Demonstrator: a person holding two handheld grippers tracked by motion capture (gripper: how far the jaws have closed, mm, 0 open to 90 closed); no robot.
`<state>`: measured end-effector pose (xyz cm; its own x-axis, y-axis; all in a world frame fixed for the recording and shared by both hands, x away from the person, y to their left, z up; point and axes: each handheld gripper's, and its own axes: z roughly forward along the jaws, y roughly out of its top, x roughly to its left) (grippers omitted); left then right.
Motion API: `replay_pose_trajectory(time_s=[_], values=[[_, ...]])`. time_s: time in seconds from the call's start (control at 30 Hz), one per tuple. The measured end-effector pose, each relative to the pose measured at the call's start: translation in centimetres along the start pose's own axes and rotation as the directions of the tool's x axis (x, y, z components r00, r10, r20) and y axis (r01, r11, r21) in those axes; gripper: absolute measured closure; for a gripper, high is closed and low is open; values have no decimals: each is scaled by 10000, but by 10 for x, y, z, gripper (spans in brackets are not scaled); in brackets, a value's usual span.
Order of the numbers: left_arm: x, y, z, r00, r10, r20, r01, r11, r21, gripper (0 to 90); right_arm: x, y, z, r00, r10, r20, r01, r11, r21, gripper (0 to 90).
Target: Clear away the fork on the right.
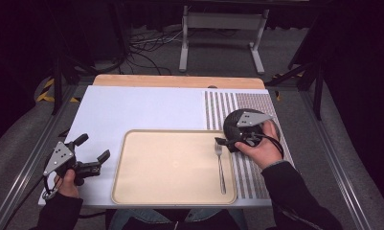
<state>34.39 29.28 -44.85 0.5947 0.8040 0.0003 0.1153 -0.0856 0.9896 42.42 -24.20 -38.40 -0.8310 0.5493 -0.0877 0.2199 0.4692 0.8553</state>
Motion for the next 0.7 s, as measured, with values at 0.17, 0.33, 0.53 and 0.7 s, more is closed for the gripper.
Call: replay_pose_trajectory(time_s=[0.17, 0.33, 0.53, 0.7], values=[[-1, 0, 2, 10000, 24, 15, -24, 10000, 23, 7, -3, -15, -23, 9981, 602, 99, -590, 9934, -987, 219], [-1, 1, 2, 10000, 23, 5, -24, 10000, 40, 7, -4, -31, -39, 9945, 1029, 212, -977, 9799, -1741, 215], [0, 1, 2, 10000, -4, -11, 4, 10000, 27, 7, -4, -53, -55, 9867, 1564, 448, -1401, 9571, -2537, 201], [0, 1, 2, 10000, -36, 7, 36, 10000, -13, 7, -4, -72, -65, 9805, 1838, 693, -1551, 9409, -3012, 191]])
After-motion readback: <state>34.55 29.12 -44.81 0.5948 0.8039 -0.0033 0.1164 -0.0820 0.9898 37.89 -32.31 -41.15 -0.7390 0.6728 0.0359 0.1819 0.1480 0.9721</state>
